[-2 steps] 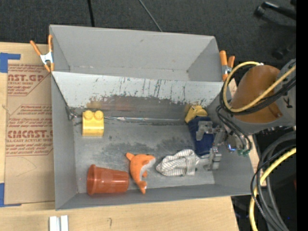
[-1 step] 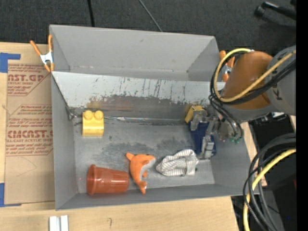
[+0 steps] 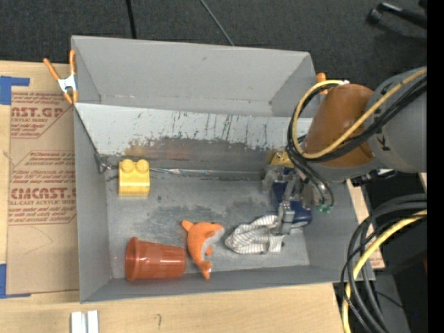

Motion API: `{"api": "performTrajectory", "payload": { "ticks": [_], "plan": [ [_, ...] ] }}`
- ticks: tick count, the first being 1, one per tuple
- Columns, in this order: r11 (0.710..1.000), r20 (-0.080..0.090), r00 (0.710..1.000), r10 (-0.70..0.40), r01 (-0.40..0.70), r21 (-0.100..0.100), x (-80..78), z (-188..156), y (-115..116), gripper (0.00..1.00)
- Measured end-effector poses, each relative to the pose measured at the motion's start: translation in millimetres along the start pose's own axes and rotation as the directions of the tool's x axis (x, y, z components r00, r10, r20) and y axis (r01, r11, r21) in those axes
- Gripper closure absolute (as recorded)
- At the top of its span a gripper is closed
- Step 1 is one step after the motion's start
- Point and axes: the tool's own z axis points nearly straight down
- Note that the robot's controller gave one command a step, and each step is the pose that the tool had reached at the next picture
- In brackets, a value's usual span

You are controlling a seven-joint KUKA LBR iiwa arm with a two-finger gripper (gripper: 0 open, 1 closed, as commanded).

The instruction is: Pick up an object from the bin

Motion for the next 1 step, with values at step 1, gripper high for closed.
{"api": "performTrajectory", "payload": {
  "ticks": [1],
  "plan": [
    [1.000, -0.006, 1.000, -0.007, 0.007, -0.001, 10.5, 10.0, 2.9, 0.00]
  ]
}}
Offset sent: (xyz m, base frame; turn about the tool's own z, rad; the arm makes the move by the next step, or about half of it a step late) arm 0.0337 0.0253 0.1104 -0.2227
